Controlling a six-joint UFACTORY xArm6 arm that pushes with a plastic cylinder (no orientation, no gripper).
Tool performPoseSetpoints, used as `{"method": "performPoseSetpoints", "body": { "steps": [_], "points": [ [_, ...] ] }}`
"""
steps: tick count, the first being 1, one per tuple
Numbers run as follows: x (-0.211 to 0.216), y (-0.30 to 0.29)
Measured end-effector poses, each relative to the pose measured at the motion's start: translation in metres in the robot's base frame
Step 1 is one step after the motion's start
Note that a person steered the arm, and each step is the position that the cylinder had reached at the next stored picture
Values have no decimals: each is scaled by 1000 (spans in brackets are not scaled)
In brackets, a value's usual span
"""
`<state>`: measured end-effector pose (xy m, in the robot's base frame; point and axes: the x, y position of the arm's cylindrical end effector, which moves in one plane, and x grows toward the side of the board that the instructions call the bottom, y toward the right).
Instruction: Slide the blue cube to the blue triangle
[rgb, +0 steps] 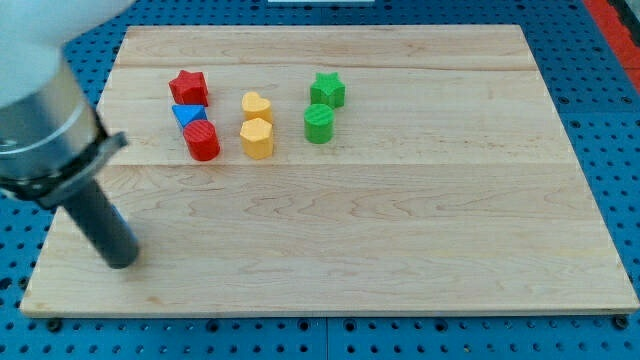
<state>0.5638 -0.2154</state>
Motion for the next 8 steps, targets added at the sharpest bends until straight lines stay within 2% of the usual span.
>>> {"method": "performPoseSetpoints", "body": {
  "steps": [2,3,5,7,8],
  "points": [
    [-56,-1],
    [-66,-6],
    [-49,-20],
    [-104,-40],
    [-91,-43]
  ]
}}
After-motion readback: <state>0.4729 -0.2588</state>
